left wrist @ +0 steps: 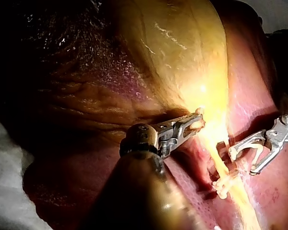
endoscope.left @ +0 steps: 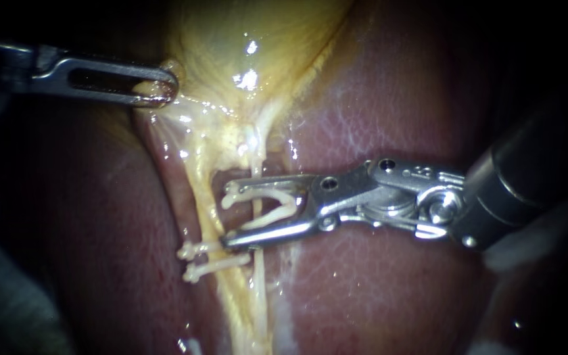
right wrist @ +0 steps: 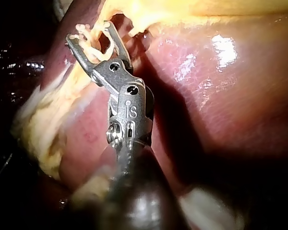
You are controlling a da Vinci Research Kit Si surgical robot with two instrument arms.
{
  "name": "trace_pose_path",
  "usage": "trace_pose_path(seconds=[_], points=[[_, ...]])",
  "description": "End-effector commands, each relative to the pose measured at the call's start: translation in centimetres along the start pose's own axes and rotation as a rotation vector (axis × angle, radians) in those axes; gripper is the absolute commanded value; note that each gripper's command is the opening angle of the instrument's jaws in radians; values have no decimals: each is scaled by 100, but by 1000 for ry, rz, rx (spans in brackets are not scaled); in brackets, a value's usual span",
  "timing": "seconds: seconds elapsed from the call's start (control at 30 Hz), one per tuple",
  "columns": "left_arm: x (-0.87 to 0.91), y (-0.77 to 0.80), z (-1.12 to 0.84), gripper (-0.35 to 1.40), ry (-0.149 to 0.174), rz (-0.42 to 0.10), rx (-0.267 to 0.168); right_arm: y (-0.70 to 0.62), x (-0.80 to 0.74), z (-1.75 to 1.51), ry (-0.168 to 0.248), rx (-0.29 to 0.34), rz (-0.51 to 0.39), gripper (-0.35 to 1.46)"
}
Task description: Clipping third clip left tube
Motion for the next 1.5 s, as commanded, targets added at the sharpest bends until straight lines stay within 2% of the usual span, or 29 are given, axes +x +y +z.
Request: trace_pose_path(seconds=[0.03, 0.27, 0.4, 0.57, 0.77, 1.1, 1.37, 1.5], points=[[0, 0, 0, -35, 0, 0, 0, 4, -4, 0, -2, 3, 8, 50], [0, 0, 0, -35, 0, 0, 0, 35, -31, 0, -16, 31, 71, 50], [0, 0, 0, -35, 0, 0, 0, 48, -36, 2, 9, 61, 107, 50], [0, 0, 0, -35, 0, 0, 0, 55, -36, 17, 47, 104, 141, 50], [0, 0, 0, -35, 0, 0, 0, 51, -30, 41, 70, 126, 143, 50], [0, 0, 1, -35, 0, 0, 0, 39, -12, 64, 146, 159, 157, 50], [0, 0, 2, -35, 1, 0, 1, 27, 14, 61, 200, 182, 169, 49], [0, 0, 2, -35, 1, 0, 1, 22, 19, 60, 208, 192, 177, 49]])
